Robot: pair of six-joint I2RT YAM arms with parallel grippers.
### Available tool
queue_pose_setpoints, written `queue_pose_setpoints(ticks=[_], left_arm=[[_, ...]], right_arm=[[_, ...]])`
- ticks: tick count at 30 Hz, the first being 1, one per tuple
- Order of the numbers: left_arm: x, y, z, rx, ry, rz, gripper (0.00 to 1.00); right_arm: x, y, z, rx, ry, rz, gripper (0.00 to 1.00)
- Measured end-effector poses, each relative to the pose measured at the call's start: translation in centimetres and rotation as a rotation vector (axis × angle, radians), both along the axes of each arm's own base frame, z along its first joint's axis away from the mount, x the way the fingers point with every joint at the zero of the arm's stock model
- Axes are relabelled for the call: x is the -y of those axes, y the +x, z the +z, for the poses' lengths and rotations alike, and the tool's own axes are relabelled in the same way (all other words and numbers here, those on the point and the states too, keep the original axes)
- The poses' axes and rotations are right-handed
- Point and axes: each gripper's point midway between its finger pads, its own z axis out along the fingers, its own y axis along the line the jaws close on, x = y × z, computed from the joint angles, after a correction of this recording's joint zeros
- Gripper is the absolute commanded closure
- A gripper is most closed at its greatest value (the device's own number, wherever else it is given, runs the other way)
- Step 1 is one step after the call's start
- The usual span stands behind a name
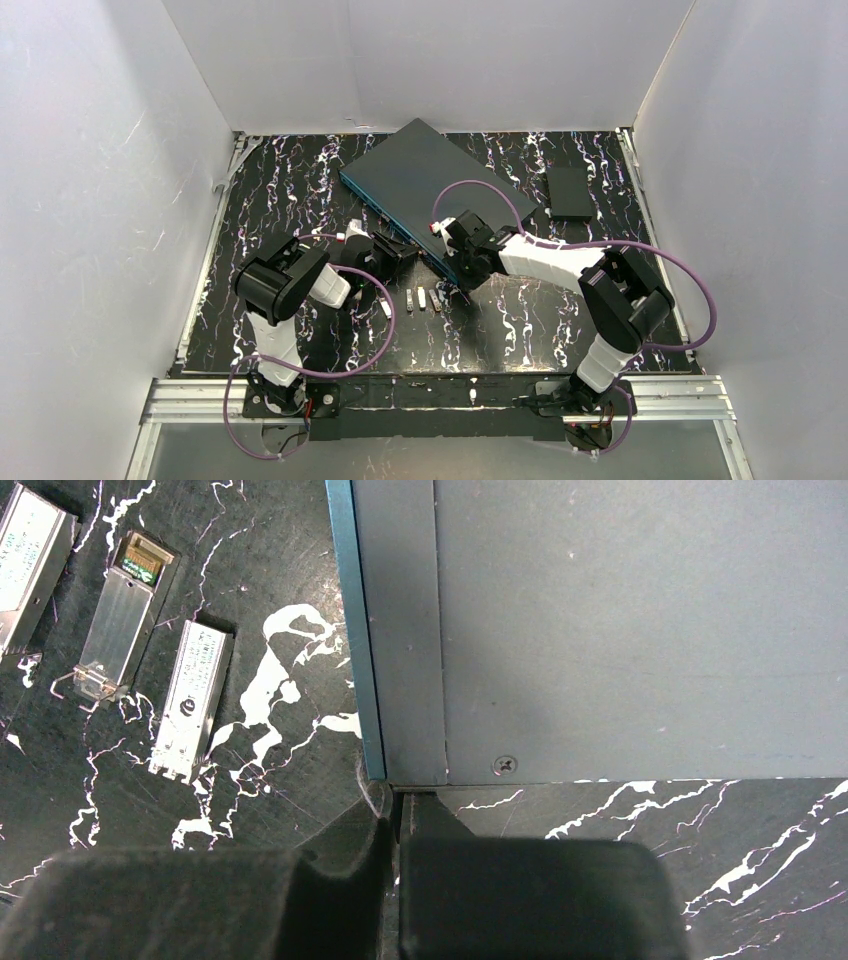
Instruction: Pull the plug from the switch port
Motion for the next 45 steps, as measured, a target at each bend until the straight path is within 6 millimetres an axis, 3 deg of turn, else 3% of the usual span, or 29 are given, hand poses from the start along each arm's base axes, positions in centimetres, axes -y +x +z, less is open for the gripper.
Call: queue_pose_setpoints(ticks=[7,20,29,45], left_arm=[[0.1,0.0,0.0,-0.003,-0.004,0.006,0.72],[0.2,-1.4,0.2,-0.010,-0.024,0.062,0.63],[0.1,-1.5,0.1,-0.020,-0.043,0.080,0.71],[0.3,-0.6,-0.1,-0.037,-0.076,0.124,0.73]], right_arm=[[0.0,0.0,0.0,-0.001,-0.001,0.000,0.99],[0.0,0.0,0.0,-0.001,-0.002,0.000,0.99],[0.0,0.0,0.0,-0.002,-0.002,0.000,0.99],[0.0,0.0,0.0,-0.002,-0.002,0.001,0.99]])
